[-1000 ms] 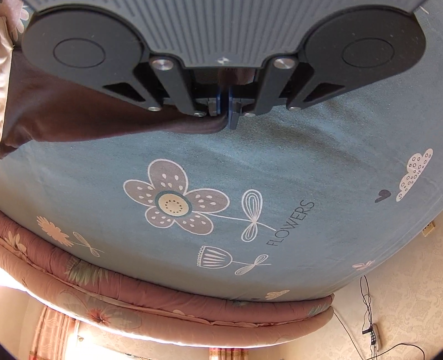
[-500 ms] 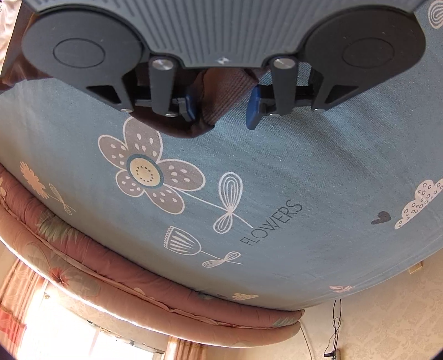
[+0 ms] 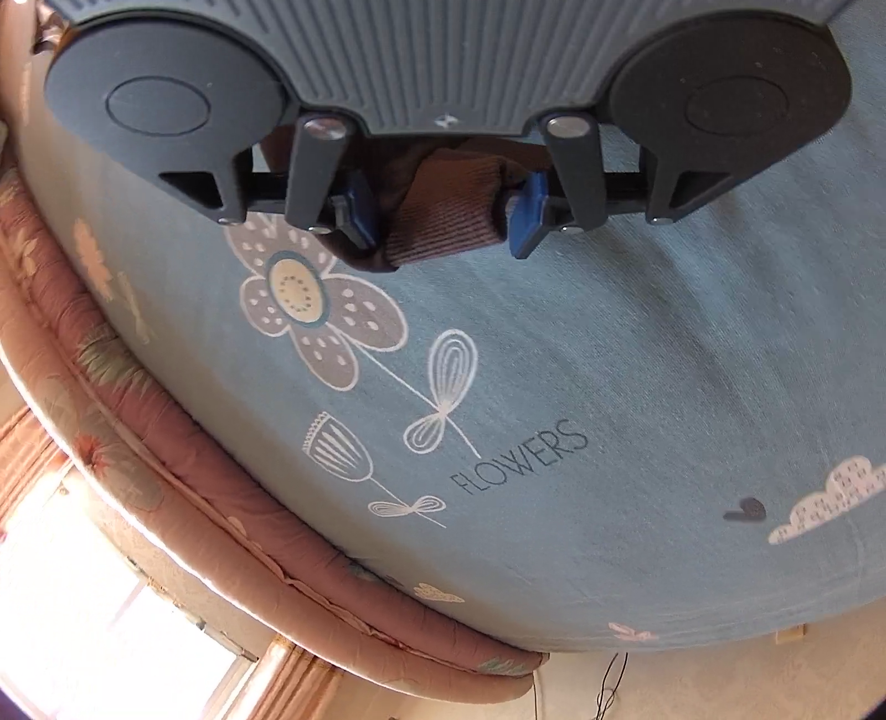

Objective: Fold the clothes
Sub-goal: 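Carry the held sleeve cuff with the left gripper across the sweatshirt body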

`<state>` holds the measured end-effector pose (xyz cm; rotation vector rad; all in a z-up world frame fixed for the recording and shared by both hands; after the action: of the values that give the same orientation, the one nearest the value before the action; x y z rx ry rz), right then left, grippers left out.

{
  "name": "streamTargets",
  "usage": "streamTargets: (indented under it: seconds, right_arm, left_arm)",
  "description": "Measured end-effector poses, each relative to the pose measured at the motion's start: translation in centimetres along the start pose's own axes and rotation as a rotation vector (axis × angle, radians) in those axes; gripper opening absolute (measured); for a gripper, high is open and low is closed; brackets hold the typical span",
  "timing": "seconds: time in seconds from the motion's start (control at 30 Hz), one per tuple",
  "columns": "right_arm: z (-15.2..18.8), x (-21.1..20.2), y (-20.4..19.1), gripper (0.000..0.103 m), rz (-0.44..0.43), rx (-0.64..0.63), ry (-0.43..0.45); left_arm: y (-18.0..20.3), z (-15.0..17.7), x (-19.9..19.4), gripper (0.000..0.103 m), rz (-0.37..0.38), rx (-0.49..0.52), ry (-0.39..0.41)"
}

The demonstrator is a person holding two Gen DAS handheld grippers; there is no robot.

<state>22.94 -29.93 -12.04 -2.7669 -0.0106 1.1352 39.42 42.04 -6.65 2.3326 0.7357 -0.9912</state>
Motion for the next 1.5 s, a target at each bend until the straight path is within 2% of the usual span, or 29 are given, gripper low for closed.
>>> streamTargets:
  seconds: [0.03,0.07,0.1,0.13,0.17,0.2,0.23,0.27,0.3,0.37,0.6,0.67,0.83,0.93,0.97,1.0,1.03,1.1,1.2,1.3,1.47,1.5]
  right_arm:
    - [0.0,0.0,0.0,0.103,0.0,0.001,-0.002]
    - [0.1,0.1,0.0,0.103,-0.002,0.001,-0.004]
    - [0.1,0.2,-0.1,0.103,-0.003,0.001,-0.008]
    - [0.2,0.2,-0.1,0.103,-0.002,0.001,-0.009]
    - [0.2,0.2,-0.2,0.103,-0.002,-0.001,-0.01]
    - [0.2,0.3,-0.2,0.103,-0.002,-0.004,-0.01]
    - [0.2,0.3,-0.2,0.103,-0.001,-0.005,-0.008]
    - [0.2,0.3,-0.2,0.103,0.0,-0.003,-0.005]
    - [0.1,0.3,-0.1,0.103,-0.003,-0.001,-0.006]
    - [0.2,0.3,0.0,0.103,-0.003,0.003,-0.006]
    - [0.2,0.2,0.0,0.103,-0.007,0.008,-0.005]
    - [0.2,0.2,0.0,0.103,-0.007,0.01,-0.005]
    - [0.4,0.5,-0.1,0.103,0.004,-0.002,-0.005]
    - [0.4,0.6,-0.3,0.103,0.016,-0.019,-0.007]
    - [0.4,0.6,-0.3,0.103,0.017,-0.019,-0.006]
    - [0.4,0.6,-0.3,0.103,0.017,-0.019,-0.006]
    - [0.4,0.6,-0.3,0.103,0.017,-0.018,-0.005]
    - [0.4,0.5,-0.2,0.103,0.011,-0.008,-0.003]
    - [0.3,0.2,-0.1,0.103,0.0,0.006,0.002]
    - [0.1,-0.2,0.0,0.103,-0.012,0.016,0.014]
    - [-0.1,-0.7,0.1,0.103,-0.035,0.027,0.029]
    - [-0.1,-0.8,0.1,0.103,-0.04,0.029,0.03]
  left_arm:
    - [0.3,0.0,-0.4,0.053,-0.043,0.043,0.041]
    - [0.1,-0.2,-0.8,0.054,-0.009,0.032,0.066]
    - [-0.6,-0.4,-1.1,0.056,0.105,-0.05,0.069]
    - [-1.3,-0.7,-0.9,0.062,0.209,-0.15,0.05]
    - [-1.4,-0.9,-0.9,0.069,0.192,-0.17,0.048]
    - [-1.4,-1.1,-0.9,0.066,0.168,-0.186,0.047]
    - [-1.0,-1.2,-1.1,0.065,0.092,-0.143,0.064]
    - [-0.8,-1.1,-1.2,0.065,0.068,-0.108,0.067]
    - [-0.9,-0.8,-1.0,0.065,0.092,-0.104,0.042]
    - [-1.5,0.1,-0.7,0.065,0.166,-0.166,-0.013]
    - [-3.3,5.2,1.7,0.062,0.239,-0.257,-0.163]
    - [-3.6,5.5,2.1,0.064,0.273,-0.294,-0.116]
    - [-3.4,5.2,3.5,0.065,0.311,-0.305,-0.008]
    - [-3.5,5.1,4.0,0.063,0.326,-0.346,0.03]
    - [-3.3,5.2,3.9,0.059,0.314,-0.344,0.035]
    - [-3.1,5.3,3.7,0.04,0.273,-0.314,0.033]
    - [-2.9,5.3,3.4,0.029,0.231,-0.283,0.031]
    - [-3.1,5.5,2.7,0.018,0.235,-0.283,0.024]
    - [-3.4,5.3,0.1,0.014,0.242,-0.253,0.077]
    - [-4.4,4.7,-2.6,0.013,0.233,-0.245,0.092]
    - [-5.3,4.0,-6.3,0.012,0.236,-0.211,0.083]
    - [-5.7,4.2,-6.9,0.006,0.222,-0.204,0.081]
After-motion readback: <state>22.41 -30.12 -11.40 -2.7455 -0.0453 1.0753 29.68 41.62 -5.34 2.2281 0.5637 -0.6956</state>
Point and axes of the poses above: each gripper's, at about its wrist camera, not at the fingertips, and x roughly the way its jaws point, y to its right, z to its underside, the point moved 2 cm from there along x, roughly the way its jaws point, and after that the axes turned 5 degrees about -z, right-handed, at the moved point
